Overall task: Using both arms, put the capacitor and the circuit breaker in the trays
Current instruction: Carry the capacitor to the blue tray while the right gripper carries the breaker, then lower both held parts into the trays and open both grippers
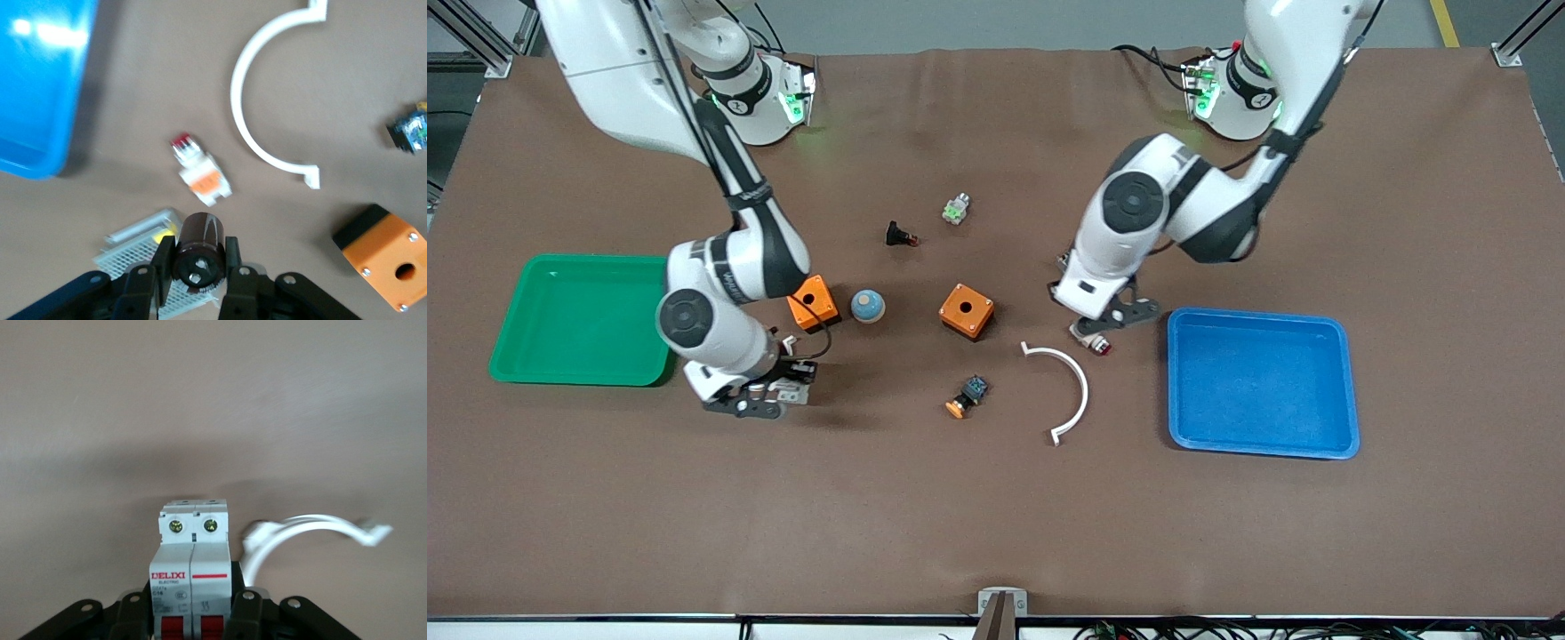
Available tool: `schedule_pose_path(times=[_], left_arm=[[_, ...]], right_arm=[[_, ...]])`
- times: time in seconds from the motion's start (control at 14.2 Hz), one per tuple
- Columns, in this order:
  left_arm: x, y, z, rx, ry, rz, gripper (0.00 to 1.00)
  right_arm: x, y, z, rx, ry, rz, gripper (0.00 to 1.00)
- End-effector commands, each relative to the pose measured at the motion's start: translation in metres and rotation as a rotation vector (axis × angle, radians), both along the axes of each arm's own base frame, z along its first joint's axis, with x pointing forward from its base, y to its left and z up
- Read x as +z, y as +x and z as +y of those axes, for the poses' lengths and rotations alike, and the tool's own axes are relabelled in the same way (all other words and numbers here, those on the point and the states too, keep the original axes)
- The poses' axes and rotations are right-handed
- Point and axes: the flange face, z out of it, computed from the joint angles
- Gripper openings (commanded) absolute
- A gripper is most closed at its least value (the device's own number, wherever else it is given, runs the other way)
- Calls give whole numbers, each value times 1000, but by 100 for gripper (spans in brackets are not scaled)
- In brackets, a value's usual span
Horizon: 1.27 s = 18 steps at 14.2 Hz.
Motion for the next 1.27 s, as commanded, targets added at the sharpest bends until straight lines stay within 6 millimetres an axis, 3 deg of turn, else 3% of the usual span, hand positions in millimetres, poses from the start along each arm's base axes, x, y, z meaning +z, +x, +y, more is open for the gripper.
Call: schedule_pose_path(times=[0.0, 0.21, 0.56, 0.71, 0.92, 1.06, 1.2], left_arm=[[20, 40, 55, -45, -22, 29, 17], [21, 72, 124, -67, -26, 29, 17], [-30, 112, 218, -123, 66, 43, 17], [-53, 121, 235, -123, 64, 62, 17], [-93, 124, 258, -108, 64, 101, 17], [-99, 126, 266, -125, 44, 93, 17], [-109, 125, 272, -125, 35, 106, 17]], right_arm=[[48, 7, -58, -7, 2, -16, 0], [65, -6, -128, -15, -10, -6, 0], [49, -55, -229, 48, -42, -22, 0], [36, -73, -272, 77, -37, -22, 0], [13, -106, -315, 98, -38, -39, 0], [-3, -127, -343, 111, -44, -57, 0], [-7, -138, -365, 122, -51, -68, 0]])
